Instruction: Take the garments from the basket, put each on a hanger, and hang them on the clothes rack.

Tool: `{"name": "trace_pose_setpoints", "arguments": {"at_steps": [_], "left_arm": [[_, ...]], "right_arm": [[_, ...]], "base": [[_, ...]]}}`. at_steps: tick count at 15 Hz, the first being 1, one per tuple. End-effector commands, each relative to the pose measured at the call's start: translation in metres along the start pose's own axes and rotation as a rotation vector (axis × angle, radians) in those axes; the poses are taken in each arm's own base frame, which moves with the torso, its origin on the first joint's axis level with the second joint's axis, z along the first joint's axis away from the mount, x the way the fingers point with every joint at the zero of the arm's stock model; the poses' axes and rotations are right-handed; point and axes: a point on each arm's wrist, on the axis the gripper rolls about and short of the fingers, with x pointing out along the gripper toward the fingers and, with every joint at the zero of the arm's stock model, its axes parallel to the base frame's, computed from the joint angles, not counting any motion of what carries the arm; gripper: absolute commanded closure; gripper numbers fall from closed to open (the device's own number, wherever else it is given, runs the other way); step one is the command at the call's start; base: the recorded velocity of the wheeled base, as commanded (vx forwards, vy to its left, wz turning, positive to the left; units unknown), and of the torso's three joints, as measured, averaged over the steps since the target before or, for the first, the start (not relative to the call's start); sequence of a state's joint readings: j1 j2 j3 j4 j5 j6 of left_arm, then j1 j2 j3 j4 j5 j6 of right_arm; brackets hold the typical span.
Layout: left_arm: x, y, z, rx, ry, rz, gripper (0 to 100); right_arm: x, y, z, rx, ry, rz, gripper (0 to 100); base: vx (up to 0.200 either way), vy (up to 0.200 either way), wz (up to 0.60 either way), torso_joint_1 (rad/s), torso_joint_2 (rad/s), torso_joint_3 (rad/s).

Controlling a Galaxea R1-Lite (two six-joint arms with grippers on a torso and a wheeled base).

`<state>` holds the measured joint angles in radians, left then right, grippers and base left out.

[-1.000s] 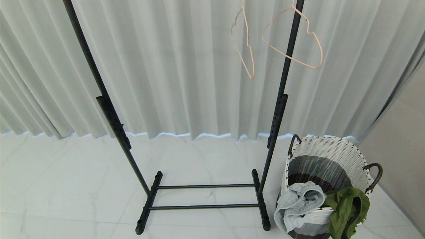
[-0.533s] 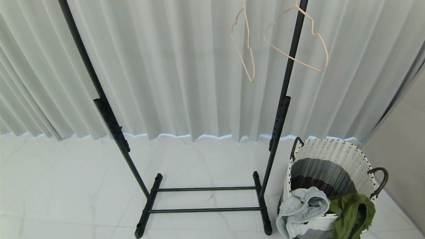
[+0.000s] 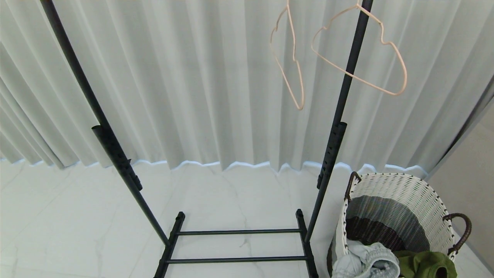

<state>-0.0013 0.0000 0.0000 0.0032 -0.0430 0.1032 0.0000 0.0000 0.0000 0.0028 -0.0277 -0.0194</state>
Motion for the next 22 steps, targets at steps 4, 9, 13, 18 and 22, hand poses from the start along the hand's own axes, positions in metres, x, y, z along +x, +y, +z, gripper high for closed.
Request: {"name": "trace_pose_setpoints", "arguments": {"at_steps": [4,9,13,18,22], "left_arm": [[0.0,0.0,0.0,-0.002,0.001,0.0,0],[0.0,0.0,0.0,-0.002,0.001,0.0,0],[0.0,0.0,0.0,0.015,0.001,-0.002,0],[0.0,0.0,0.0,0.012,0.001,-0.002,0],[0.0,0.0,0.0,0.015,0.001,-0.002,0]], "right_arm": [[-0.001,0.001,0.012,-0.06,-0.053,0.053,0],[0.065,0.003,0.077,-0.331,0.298,0.144,0],[0.136,0.0,0.064,-0.651,0.637,0.202,0],[0.178,-0.016,0.016,-0.75,0.86,0.26,0],[0.188,-0.019,-0.003,-0.806,0.905,0.308,0]], "base": [[0.0,0.0,0.0,0.0,0.0,0.0],[0.0,0.0,0.0,0.0,0.0,0.0],[0.0,0.0,0.0,0.0,0.0,0.0],[0.0,0.0,0.0,0.0,0.0,0.0],[0.0,0.0,0.0,0.0,0.0,0.0]]}}
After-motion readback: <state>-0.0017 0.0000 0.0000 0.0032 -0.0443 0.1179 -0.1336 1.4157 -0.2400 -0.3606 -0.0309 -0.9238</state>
